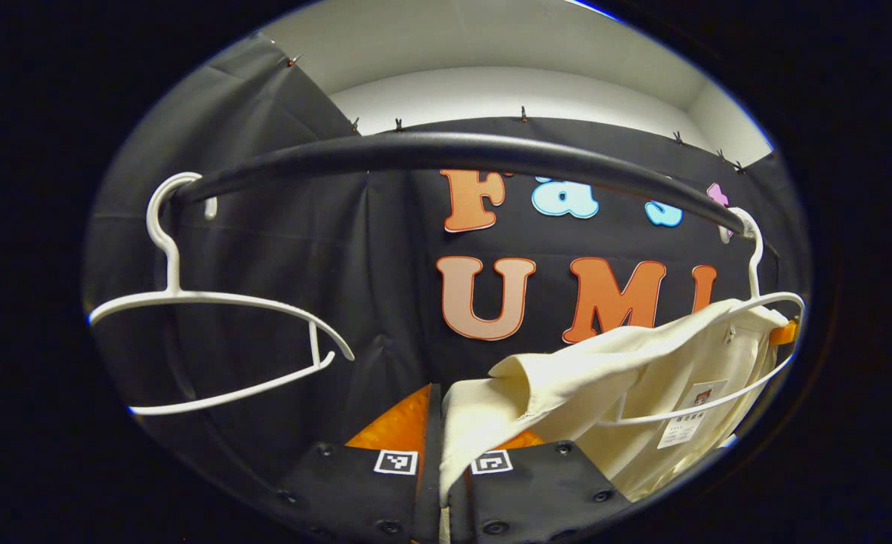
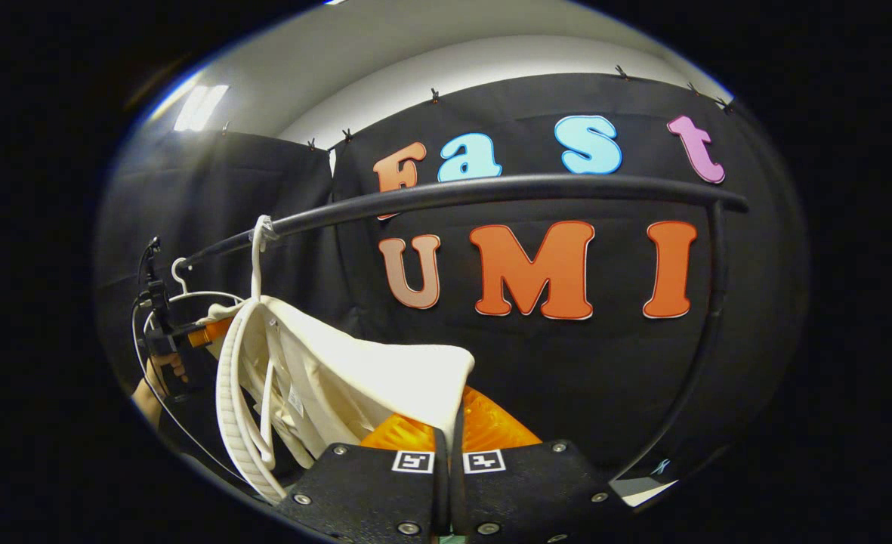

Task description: Grasp the clothes on the hanger with both hands and then place them into the laundry hamper below.

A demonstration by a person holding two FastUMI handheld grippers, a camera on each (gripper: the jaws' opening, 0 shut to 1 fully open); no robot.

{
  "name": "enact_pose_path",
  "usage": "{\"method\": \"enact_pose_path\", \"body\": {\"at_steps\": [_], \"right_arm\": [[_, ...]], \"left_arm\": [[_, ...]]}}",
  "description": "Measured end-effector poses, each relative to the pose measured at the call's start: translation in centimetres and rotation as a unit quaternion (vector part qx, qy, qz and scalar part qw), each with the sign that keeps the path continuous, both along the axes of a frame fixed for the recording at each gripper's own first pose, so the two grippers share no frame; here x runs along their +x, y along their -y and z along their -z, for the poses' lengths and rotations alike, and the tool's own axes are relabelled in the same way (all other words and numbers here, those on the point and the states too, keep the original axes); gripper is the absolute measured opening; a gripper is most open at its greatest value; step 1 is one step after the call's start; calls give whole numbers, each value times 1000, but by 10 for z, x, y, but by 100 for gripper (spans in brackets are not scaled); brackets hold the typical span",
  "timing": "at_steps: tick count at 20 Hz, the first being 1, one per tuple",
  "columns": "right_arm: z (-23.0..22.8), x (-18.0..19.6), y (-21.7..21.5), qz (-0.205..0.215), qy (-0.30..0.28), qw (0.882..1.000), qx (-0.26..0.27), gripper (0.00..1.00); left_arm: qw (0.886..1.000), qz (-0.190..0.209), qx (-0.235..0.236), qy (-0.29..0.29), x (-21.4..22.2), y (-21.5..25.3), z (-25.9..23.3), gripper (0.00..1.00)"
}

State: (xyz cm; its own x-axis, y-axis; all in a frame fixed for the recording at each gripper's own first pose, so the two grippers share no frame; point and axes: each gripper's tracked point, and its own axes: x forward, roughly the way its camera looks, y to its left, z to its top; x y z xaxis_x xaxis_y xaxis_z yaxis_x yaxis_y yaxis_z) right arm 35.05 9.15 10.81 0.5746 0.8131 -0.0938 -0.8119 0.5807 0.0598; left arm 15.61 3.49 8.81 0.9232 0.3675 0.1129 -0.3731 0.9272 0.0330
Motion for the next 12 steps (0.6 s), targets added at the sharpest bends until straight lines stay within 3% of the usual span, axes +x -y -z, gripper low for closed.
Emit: {"method": "enact_pose_path", "body": {"at_steps": [7,12], "right_arm": [[36,10,-19,-27,-68,992,98,1],[44,7,-23,-26,-62,992,110,1]], "left_arm": [[999,-14,-7,-30,11,-2,35,14],[999,-17,-17,-45,14,-6,52,14]]}}
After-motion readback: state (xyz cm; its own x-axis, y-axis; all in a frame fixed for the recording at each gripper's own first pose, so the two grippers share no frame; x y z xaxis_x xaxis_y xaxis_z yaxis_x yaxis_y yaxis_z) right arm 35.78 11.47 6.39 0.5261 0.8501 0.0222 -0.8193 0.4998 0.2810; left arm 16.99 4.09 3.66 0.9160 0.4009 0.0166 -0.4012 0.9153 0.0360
